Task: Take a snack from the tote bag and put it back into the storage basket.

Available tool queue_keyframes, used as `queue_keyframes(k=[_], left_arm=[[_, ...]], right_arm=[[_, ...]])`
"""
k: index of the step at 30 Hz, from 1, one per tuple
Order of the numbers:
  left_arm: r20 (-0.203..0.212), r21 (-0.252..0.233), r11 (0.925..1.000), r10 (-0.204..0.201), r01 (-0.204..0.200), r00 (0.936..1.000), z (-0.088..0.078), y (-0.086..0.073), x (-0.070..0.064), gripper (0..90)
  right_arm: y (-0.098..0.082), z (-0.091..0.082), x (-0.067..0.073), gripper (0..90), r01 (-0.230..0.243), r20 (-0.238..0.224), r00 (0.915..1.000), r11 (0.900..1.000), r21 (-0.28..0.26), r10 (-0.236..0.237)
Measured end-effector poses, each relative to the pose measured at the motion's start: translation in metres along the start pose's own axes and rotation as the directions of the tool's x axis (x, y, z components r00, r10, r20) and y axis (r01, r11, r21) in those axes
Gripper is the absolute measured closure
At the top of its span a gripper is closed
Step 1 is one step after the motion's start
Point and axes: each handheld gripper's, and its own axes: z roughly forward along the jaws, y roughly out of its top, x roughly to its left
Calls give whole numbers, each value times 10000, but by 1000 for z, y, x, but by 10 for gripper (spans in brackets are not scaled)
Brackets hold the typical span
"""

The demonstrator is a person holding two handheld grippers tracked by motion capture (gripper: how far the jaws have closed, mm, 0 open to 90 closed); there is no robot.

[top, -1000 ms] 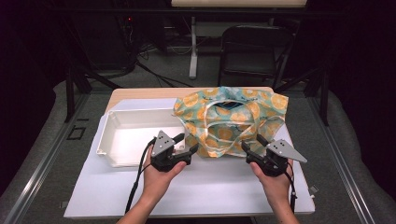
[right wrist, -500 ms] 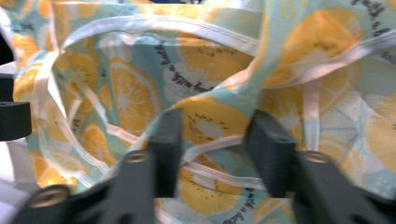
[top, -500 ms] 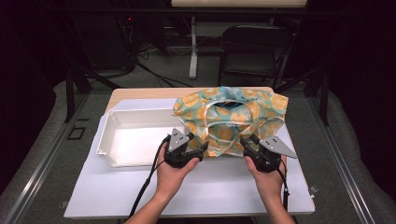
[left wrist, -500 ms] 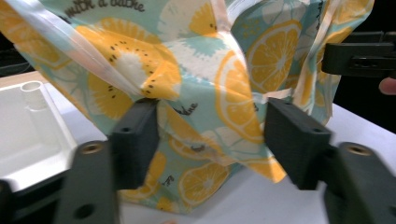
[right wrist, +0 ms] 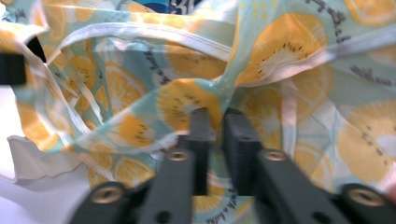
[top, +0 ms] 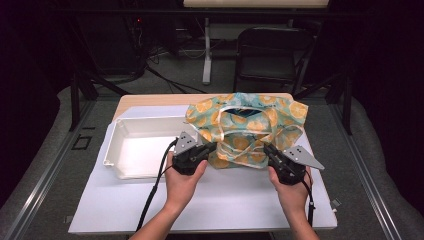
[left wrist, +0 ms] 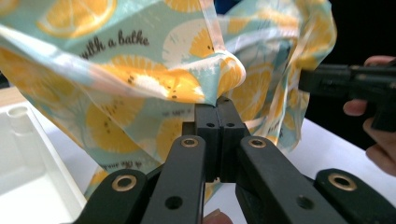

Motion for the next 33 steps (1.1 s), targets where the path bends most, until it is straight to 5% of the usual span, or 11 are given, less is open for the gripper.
queue_keyframes(k=[5,10,18,20,22,24,28,33], left_arm=[[145,-214,9998,34,-31,9999,-7,11,4,900],[328,-532,9986,26,-9,9995,-12,19,7,900],[287,-737,9972,-89,110,9995,-16,29,13,900],[278,-787,9968,-105,127,9996,-17,31,14,900],[273,-795,9968,-103,125,9996,-18,33,16,900],[259,-810,9966,-98,119,9996,-19,35,17,900],[247,-885,9959,-149,170,9996,-19,38,20,900],[128,-1054,9943,-175,188,9998,-19,46,26,900]], right_arm=[[-3,-6,-8,610,-62,-76,10000,10000,-59,62],[-9,-13,-19,440,-61,614,9981,9999,-105,67],[-17,-3,-26,392,-402,1219,9920,9981,476,342],[-20,3,-27,427,-443,1460,9887,9961,761,329],[-24,9,-29,578,-580,1878,9816,9919,1129,360],[-26,11,-33,730,-698,1761,9833,9891,1294,463],[-27,13,-35,888,-522,1756,9842,9864,1562,242],[-26,7,-39,900,-531,1775,9838,9864,1556,250]])
